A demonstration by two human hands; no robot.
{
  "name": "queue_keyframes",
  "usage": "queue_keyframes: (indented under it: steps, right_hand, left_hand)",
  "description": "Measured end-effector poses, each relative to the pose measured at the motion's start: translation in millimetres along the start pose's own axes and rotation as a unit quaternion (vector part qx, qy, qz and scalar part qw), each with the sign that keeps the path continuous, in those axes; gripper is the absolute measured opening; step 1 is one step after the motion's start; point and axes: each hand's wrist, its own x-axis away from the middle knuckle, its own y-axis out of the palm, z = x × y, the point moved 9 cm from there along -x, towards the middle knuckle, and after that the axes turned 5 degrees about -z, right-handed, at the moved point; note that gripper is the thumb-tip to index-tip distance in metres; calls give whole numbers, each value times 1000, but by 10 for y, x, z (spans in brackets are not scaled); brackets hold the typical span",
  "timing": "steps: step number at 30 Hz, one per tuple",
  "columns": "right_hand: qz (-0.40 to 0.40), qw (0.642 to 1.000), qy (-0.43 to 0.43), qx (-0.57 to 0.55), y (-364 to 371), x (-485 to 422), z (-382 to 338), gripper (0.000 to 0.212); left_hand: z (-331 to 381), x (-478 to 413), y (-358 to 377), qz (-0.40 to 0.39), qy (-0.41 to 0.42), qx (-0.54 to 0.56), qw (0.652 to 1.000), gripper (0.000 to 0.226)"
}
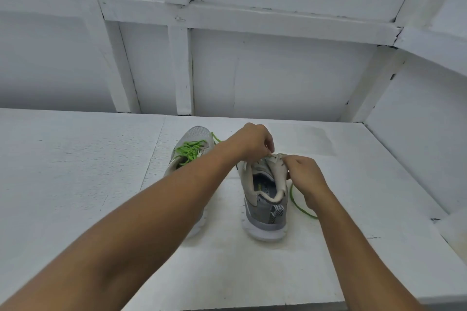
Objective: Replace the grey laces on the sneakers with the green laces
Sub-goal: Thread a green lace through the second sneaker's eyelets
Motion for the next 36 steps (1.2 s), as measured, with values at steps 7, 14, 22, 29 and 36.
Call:
queue_keyframes:
  steps: [7, 14, 22, 29, 36]
  right_hand:
    - [6, 999, 18, -26, 15, -32, 110, 35]
    - [5, 1000, 15, -23, 18, -49, 114, 33]
    - [2, 1000, 18, -22, 15, -60, 134, 30]
    - [-10, 999, 15, -43, 27, -33, 98, 25]
    - [-58, 995, 21, -79, 46, -32, 3, 28]
  left_hand:
    - [-32, -28, 58, 13, -11, 5, 1000, 16]
    - [-6, -30, 104, 21, -21, 2, 1000, 17]
    - [-49, -38, 113, 35, -33, 12, 999, 15]
    - [-32, -53, 125, 43, -32, 10, 999, 12]
    - [3, -27, 126, 67, -34, 11, 997, 13]
